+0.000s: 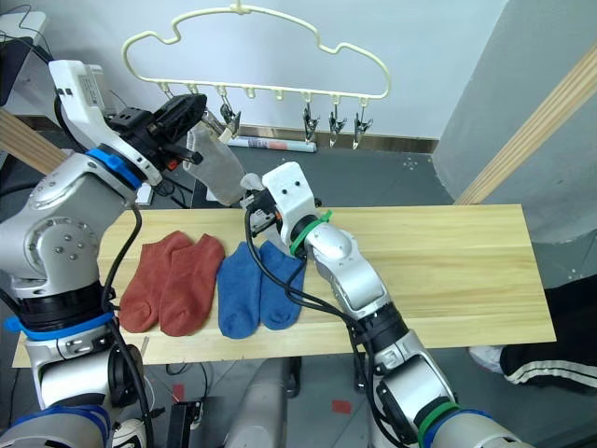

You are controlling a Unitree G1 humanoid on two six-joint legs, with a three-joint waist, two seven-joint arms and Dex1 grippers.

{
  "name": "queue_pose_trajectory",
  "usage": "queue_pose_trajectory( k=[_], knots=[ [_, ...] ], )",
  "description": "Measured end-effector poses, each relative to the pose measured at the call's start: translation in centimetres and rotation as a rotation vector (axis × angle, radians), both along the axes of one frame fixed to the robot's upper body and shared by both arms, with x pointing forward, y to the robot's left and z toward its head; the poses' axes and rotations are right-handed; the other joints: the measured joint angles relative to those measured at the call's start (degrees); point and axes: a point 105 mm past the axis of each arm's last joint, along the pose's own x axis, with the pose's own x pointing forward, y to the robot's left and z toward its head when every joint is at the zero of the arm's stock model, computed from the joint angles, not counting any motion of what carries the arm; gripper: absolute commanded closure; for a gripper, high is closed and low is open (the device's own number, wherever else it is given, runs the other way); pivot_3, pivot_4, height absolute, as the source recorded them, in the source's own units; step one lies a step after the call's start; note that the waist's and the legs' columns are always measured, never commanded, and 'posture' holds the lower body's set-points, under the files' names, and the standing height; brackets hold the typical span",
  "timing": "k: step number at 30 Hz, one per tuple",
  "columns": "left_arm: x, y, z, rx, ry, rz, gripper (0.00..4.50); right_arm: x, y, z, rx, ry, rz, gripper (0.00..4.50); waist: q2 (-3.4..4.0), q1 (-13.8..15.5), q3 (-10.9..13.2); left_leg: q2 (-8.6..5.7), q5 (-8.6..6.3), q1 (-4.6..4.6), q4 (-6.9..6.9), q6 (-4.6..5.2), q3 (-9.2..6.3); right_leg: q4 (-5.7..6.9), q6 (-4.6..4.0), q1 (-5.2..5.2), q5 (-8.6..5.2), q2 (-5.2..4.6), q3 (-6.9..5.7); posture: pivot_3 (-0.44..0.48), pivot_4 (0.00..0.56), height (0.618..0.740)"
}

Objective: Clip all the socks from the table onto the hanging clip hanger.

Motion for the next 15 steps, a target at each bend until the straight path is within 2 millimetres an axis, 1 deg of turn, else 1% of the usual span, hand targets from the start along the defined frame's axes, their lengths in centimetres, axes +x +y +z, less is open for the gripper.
queue_pose_trajectory(
  k=[4, 5, 7, 12, 15],
  knots=[
    [0.0, -0.1, -0.1, -0.002, 0.017, -0.014, 4.50, 0.9, 0.2, 1.2, 0.017, -0.039, 0.000, 4.45, 0.00, 0.2, 0.0, 0.00, 0.00, 0.00, -0.02, -0.01, 0.00, -0.02, -0.10, 0.00, 0.06, -0.02, 0.00, 0.062, 0.427, 0.735],
    [0.0, -0.1, -0.1, -0.003, 0.018, -0.016, 4.50, 1.1, 0.3, 1.5, 0.024, -0.049, 0.002, 4.45, 0.00, 0.2, 0.0, 0.00, 0.00, 0.00, -0.02, -0.01, 0.00, -0.02, -0.24, 0.00, 0.14, -0.02, -0.01, 0.062, 0.426, 0.735],
    [-0.1, -0.2, -0.1, -0.005, 0.018, -0.029, 4.50, 1.3, 0.4, 1.8, 0.030, -0.058, 0.007, 4.45, 0.00, 0.2, 0.0, 0.01, 0.01, 0.00, -0.02, -0.02, 0.01, -0.03, -0.27, 0.00, 0.16, -0.02, -0.01, 0.062, 0.425, 0.735],
    [-0.1, -0.4, -0.2, -0.004, 0.029, -0.046, 4.50, 1.6, 0.7, 2.9, 0.062, -0.090, 0.030, 4.45, 0.00, 0.3, 0.0, 0.01, 0.01, 0.00, -0.02, -0.02, 0.01, -0.04, -0.28, 0.00, 0.17, -0.02, -0.01, 0.060, 0.423, 0.735],
    [-0.2, -0.5, -0.3, -0.007, 0.034, -0.054, 4.50, 1.6, 0.9, 3.2, 0.066, -0.100, 0.044, 4.45, 0.00, 0.3, 0.0, 0.01, 0.01, 0.00, -0.02, -0.02, 0.02, -0.04, -0.29, 0.00, 0.17, -0.03, -0.01, 0.062, 0.422, 0.735]
  ],
)
